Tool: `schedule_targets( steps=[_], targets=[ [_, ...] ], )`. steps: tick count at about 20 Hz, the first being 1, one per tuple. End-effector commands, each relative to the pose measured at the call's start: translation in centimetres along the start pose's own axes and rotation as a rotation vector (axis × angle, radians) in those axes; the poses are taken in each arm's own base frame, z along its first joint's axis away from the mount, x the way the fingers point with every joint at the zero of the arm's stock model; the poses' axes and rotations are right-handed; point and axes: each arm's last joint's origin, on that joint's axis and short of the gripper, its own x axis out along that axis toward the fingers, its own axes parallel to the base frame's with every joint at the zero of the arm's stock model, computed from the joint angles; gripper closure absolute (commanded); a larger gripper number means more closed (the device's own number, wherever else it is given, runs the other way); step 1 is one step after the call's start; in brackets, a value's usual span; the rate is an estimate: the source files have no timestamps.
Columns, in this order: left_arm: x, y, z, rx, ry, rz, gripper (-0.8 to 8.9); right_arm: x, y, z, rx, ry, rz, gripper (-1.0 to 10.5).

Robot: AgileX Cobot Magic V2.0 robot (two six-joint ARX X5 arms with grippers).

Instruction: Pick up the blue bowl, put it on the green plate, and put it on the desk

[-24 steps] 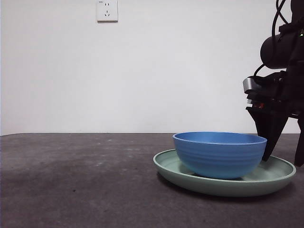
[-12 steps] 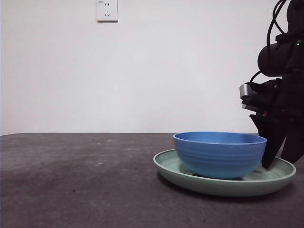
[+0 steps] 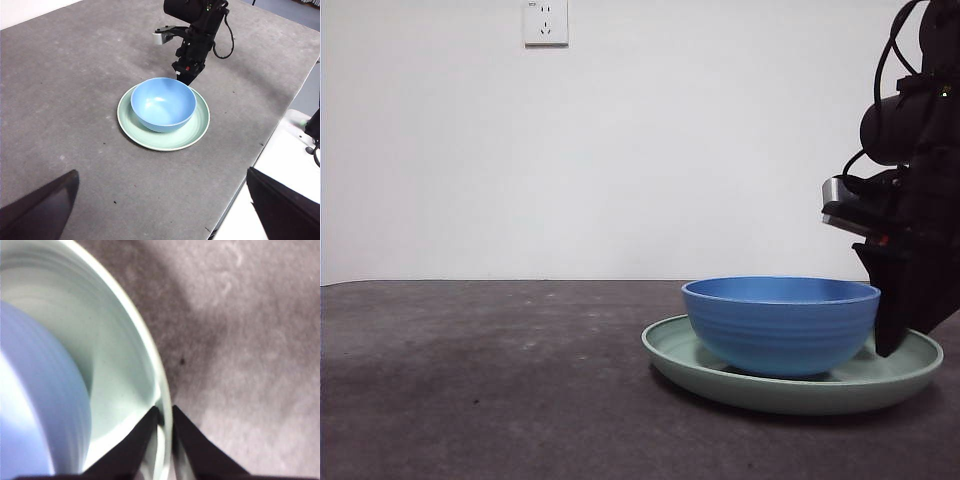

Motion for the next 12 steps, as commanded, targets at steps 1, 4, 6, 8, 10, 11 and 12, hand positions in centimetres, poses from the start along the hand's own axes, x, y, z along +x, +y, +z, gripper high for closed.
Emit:
schedule_targets(
  steps=[1, 4, 6, 8, 10, 11, 12],
  targets=[
    [-0.1, -0.1, 0.3, 0.014, -0.016, -0.002, 2.51, -0.5, 0.1, 1.0, 0.006, 0.007, -0.023, 9.3],
    [-0.1, -0.1, 0.3, 0.014, -0.016, -0.002, 2.51, -2.3, 0.9, 2.1, 0.002, -0.002, 0.019, 9.3],
    [-0.1, -0.1, 0.3, 0.014, -0.016, -0.003, 2.51, -3.5, 1.5, 2.8, -0.003, -0.018, 0.074, 9.3],
    [-0.1, -0.1, 0.3, 0.014, -0.016, -0.002, 2.51, -4.3, 2.2, 3.3, 0.005, -0.037, 0.088, 9.3],
    [-0.1, -0.1, 0.3, 0.014, -0.016, -0.002, 2.51, -4.5, 3.1, 3.6, 0.01, -0.047, 0.106, 9.3],
    [-0.1, -0.1, 0.3, 0.014, -0.016, -0.002, 2.51, -4.3, 3.7, 3.6, 0.009, -0.049, 0.124, 9.3],
    [-0.1, -0.1, 0.3, 0.014, -0.016, -0.002, 2.51, -4.1, 4.4, 3.7, 0.001, -0.054, 0.133, 9.3]
  ],
)
